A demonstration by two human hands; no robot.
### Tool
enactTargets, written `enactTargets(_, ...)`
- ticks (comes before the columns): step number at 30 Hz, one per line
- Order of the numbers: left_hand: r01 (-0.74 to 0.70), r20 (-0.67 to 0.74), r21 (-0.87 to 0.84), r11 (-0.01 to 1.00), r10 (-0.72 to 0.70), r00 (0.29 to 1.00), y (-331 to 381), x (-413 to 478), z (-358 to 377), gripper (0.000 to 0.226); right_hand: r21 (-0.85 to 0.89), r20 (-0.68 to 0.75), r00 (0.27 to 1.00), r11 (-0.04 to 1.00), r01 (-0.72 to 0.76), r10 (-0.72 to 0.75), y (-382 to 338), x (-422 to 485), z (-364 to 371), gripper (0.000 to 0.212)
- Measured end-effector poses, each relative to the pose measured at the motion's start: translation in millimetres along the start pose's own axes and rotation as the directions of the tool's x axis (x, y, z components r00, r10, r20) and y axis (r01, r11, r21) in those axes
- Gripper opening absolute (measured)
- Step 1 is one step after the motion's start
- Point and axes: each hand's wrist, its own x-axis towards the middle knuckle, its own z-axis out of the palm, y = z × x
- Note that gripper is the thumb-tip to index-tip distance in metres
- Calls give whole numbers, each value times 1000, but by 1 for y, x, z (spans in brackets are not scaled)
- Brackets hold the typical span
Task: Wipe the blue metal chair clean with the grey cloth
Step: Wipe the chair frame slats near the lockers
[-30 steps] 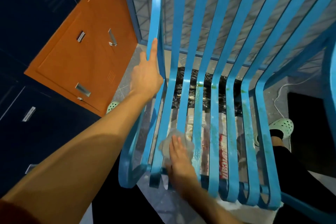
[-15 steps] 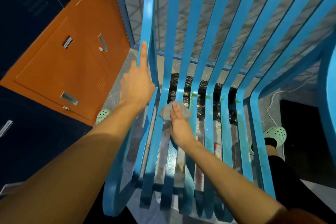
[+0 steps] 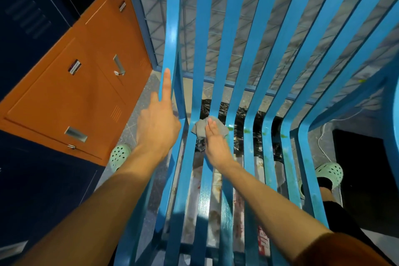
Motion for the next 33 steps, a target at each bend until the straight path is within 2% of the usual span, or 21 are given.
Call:
enactTargets(2, -2, -3, -1, 1000, 2, 1000, 1, -1, -1, 100, 18, -17, 999, 999, -27, 27, -7, -4, 7, 82)
enactTargets(5, -10, 5, -11, 1000, 10, 1000, 2, -1, -1, 100, -17, 39, 999, 1000, 3, -2, 0, -5, 3, 83)
enactTargets(7, -15, 4, -11, 1000, 16, 1000, 0, -1, -1, 100, 23, -6, 998, 998, -61, 61, -6, -2, 4, 82)
enactTargets(9, -6, 6, -12, 1000, 6, 1000, -2, 0, 0, 102, 85, -57, 987, 986, -142, 147, -24, -8, 13, 75)
enactTargets(11, -9, 6, -18, 1000, 9, 1000, -2, 0, 1, 104, 90, -50, 985, 983, -161, 166, -35, -26, 23, 64)
enactTargets(14, -19, 2, -27, 999, 19, 1000, -3, 0, 1, 104, 72, -18, 993, 991, -117, 119, -38, -72, 25, 62)
enactTargets(18, -27, 2, -48, 998, 28, 1000, -3, -1, -1, 107, 160, 22, 997, 984, -73, 70, -56, -145, 29, 63)
enactTargets(20, -33, 3, -52, 998, 33, 999, -3, -2, -1, 107, 180, 86, 993, 979, -92, 77, -60, -177, 43, 68)
enactTargets(22, -41, 3, -56, 998, 42, 999, -3, -3, -2, 107, 97, 128, 992, 995, -31, 18, -54, -203, 62, 68)
enactTargets(23, -43, 2, -58, 997, 43, 999, -3, -3, -2, 107, 95, 175, 984, 995, -26, 9, -50, -211, 69, 67)
enactTargets(25, -45, 3, -58, 997, 46, 999, -3, -3, -2, 107, 92, 170, 985, 996, 17, -32, -42, -222, 74, 69)
enactTargets(27, -48, 1, -56, 997, 48, 999, -4, -3, -1, 107, 116, 82, 995, 992, 43, -53, -43, -214, 57, 72)
enactTargets(30, -45, 5, -45, 998, 45, 999, -4, -2, 0, 107, 178, 53, 998, 983, -31, 22, -44, -171, 29, 66)
enactTargets(33, -32, 2, -31, 999, 32, 999, -4, -2, 0, 106, 98, 46, 999, 995, -30, 26, -30, -105, 22, 76)
